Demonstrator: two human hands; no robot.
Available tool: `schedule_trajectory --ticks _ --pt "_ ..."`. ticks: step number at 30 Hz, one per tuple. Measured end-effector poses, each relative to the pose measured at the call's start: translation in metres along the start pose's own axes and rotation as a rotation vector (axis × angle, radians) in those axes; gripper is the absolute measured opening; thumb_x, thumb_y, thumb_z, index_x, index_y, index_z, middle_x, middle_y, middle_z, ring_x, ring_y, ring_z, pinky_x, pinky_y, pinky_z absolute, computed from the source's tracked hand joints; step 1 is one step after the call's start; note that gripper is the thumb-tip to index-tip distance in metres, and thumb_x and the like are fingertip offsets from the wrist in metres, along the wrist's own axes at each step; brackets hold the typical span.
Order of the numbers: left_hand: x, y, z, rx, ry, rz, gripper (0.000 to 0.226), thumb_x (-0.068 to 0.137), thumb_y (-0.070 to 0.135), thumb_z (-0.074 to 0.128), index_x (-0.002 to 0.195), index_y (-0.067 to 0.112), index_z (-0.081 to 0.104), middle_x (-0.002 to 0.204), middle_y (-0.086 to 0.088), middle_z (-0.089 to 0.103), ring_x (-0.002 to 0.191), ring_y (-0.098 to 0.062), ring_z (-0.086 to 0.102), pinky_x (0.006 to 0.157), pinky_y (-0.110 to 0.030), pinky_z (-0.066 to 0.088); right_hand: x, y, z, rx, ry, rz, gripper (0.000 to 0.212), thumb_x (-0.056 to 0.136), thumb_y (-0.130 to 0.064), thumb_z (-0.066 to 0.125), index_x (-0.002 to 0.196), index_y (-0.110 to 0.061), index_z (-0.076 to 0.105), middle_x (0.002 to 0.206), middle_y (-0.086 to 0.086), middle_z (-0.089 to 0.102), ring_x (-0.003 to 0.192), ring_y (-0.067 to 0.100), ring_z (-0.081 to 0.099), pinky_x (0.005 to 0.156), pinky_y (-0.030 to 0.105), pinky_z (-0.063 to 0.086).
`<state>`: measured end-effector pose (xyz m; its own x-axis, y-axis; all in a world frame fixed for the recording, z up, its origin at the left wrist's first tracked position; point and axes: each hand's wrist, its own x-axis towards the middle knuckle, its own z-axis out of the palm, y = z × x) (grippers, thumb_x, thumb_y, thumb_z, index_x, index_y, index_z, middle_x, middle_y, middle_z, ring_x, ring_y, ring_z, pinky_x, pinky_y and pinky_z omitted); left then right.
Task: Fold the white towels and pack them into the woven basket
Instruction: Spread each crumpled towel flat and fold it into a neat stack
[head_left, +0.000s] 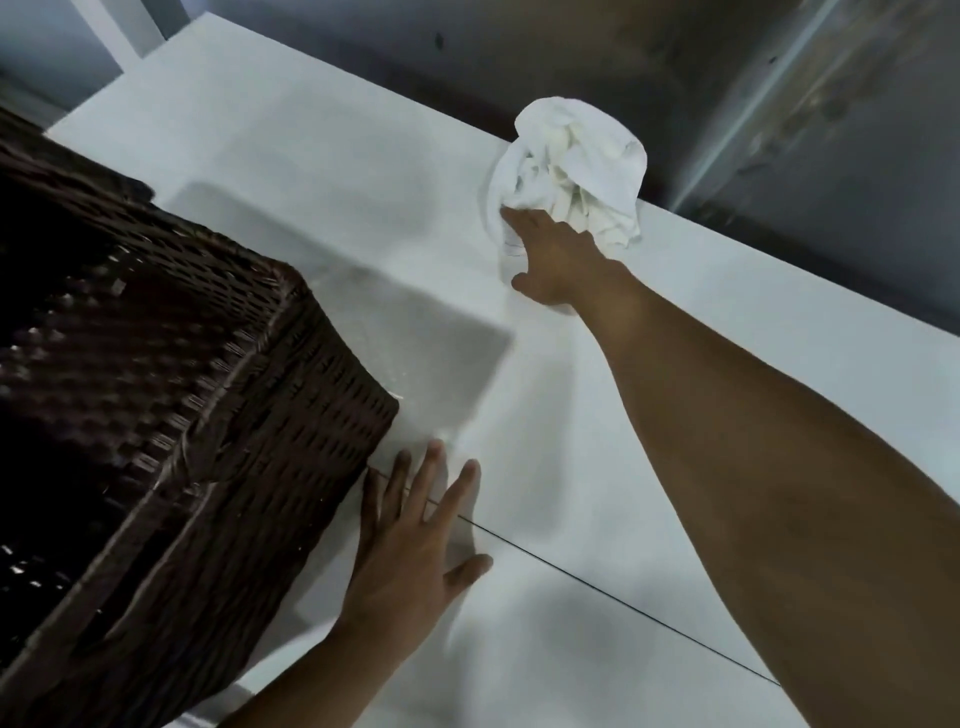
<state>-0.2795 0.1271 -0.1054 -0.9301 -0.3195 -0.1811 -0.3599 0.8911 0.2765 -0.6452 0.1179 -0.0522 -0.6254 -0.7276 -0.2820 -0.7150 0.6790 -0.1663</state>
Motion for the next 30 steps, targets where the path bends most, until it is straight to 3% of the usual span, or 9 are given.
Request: schedule_trajectory --ticks 4,9,15,19,24,27,30 --pt "0.001 0.0 0.0 -0.001 -0.007 0.003 0.092 0.083 0.077 0.044 0.16 0.04 0.009 0.17 -0.003 0.003 0.155 -0.031 0.008 0.119 -0.056 0.009 -0.001 0.01 0.008 -0.068 0.054 0.058 0.071 0.092 -0.036 0.064 0.155 -0.025 0.032 0.152 0.007 0.038 0.129 0.036 0.049 0.104 0.052 0.035" --pt "0.006 -0.007 0.001 0.006 -0.027 -0.022 0.093 0.082 0.076 0.05 0.159 0.04 0.014 0.169 -0.004 0.005 0.154 -0.033 0.01 0.12 -0.057 0.01 -0.047 0.012 0.027 0.019 0.08 0.12 0.05 0.092 -0.038 0.065 0.137 -0.024 0.05 0.136 0.006 0.047 0.115 0.034 0.056 0.095 0.048 0.043" --pt "0.014 -0.005 -0.007 -0.015 -0.054 -0.041 0.096 0.079 0.071 0.064 0.158 0.036 0.024 0.168 -0.007 0.01 0.153 -0.036 0.013 0.121 -0.058 0.013 -0.158 -0.004 0.062 0.098 0.153 0.196 0.04 0.091 -0.035 0.067 0.129 -0.023 0.06 0.13 0.003 0.052 0.105 0.033 0.058 0.086 0.043 0.043" --pt "0.02 0.001 -0.023 -0.004 -0.124 -0.06 0.096 0.083 0.071 0.059 0.16 0.037 0.014 0.169 -0.006 0.002 0.154 -0.036 0.005 0.121 -0.058 0.009 -0.248 -0.033 0.092 0.121 0.208 0.292 0.036 0.082 -0.03 0.07 0.116 -0.023 0.066 0.119 0.001 0.056 0.09 0.031 0.058 0.072 0.036 0.036" --pt "0.015 -0.001 -0.026 -0.01 -0.211 -0.056 0.094 0.086 0.073 0.053 0.159 0.039 0.005 0.169 -0.003 -0.009 0.154 -0.032 -0.005 0.121 -0.057 0.004 -0.352 -0.08 0.129 0.216 0.197 0.415 0.035 0.077 -0.032 0.067 0.112 -0.027 0.066 0.116 -0.001 0.054 0.087 0.027 0.056 0.072 0.037 0.045" --pt "0.012 -0.001 -0.033 0.106 -0.211 -0.007 0.087 0.09 0.065 0.054 0.16 0.031 0.013 0.168 -0.011 0.004 0.152 -0.039 0.01 0.119 -0.059 0.013 -0.395 -0.105 0.142 0.226 0.157 0.445 0.037 0.076 -0.03 0.071 0.113 -0.03 0.066 0.117 -0.003 0.056 0.09 0.024 0.059 0.075 0.037 0.047" --pt "-0.003 0.012 -0.042 0.151 -0.048 0.141 0.077 0.081 0.03 0.072 0.151 0.019 0.039 0.158 -0.016 0.035 0.138 -0.041 0.038 0.109 -0.059 0.036 -0.428 -0.121 0.151 0.278 0.137 0.468 0.037 0.075 -0.028 0.073 0.111 -0.031 0.065 0.114 -0.005 0.056 0.089 0.022 0.058 0.075 0.034 0.047"
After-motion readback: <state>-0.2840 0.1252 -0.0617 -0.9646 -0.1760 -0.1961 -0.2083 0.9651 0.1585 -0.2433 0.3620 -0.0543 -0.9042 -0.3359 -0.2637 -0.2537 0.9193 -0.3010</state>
